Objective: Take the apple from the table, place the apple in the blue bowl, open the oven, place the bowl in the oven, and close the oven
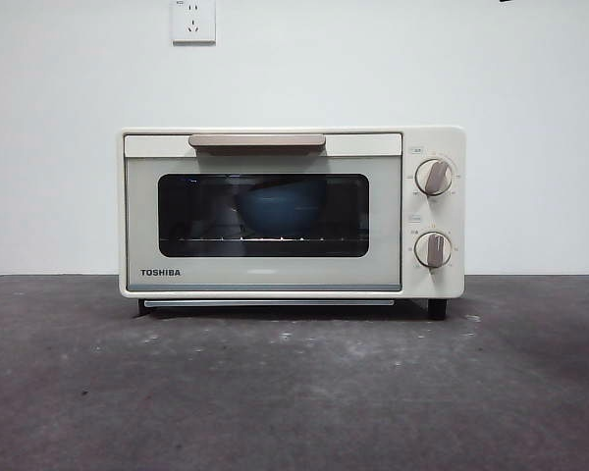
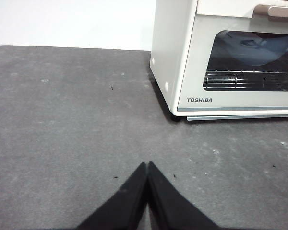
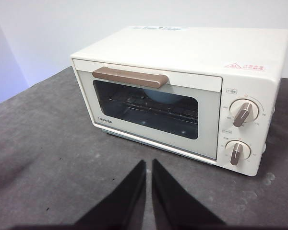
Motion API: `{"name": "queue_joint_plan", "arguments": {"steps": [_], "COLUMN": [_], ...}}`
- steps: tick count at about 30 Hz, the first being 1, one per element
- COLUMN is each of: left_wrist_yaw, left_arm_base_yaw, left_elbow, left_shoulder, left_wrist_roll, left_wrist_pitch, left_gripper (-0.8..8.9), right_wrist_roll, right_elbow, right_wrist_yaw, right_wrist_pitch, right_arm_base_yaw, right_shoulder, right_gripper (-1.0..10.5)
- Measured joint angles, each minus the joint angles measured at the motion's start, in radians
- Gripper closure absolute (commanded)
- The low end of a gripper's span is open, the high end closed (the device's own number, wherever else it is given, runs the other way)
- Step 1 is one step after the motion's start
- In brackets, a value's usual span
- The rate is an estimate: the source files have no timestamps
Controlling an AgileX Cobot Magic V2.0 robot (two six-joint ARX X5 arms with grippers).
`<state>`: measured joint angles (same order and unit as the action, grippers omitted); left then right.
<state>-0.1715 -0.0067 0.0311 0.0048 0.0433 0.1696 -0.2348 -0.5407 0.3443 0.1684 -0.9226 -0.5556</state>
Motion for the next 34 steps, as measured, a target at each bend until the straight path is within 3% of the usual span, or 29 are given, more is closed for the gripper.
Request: {"name": "queue_joint_plan", "arguments": {"steps": [14,17,22,24,29,34], "left_wrist_yaw": [0.000,0.000,0.000,0.000,0.000,0.000], "left_arm_base_yaw": [0.000,0.000,0.000,0.000,0.000,0.000], "left_elbow": [0.000,0.000,0.000,0.000,0.000,0.000], "left_shoulder": [0.000,0.000,0.000,0.000,0.000,0.000], "left_wrist_roll": [0.000,0.000,0.000,0.000,0.000,0.000], "left_wrist_pitch": [0.000,0.000,0.000,0.000,0.000,0.000], "left_gripper": [8.06,8.06,8.06,8.06,8.06,8.06], "right_wrist_roll": [0.031,0.066,0.119,0.142,0.190,0.211], "right_elbow": [0.001,0.001,0.031,0.060,0.149,0.278], "right_wrist_yaw": [-0.009,-0.082,-0.373,-0.444,-0.495,-0.499], "right_wrist_pitch": [0.007,0.006,0.016,0.026,0.002,-0.072], "right_arm_base_yaw": [0.036,0.138,0.392,0.497,0.699,0.801], "right_shoulder": [0.042,0.086,0.147,0.180,0.299,0.410], "right_gripper": [9.4,9.4,9.4,9.4,9.4,9.4]}}
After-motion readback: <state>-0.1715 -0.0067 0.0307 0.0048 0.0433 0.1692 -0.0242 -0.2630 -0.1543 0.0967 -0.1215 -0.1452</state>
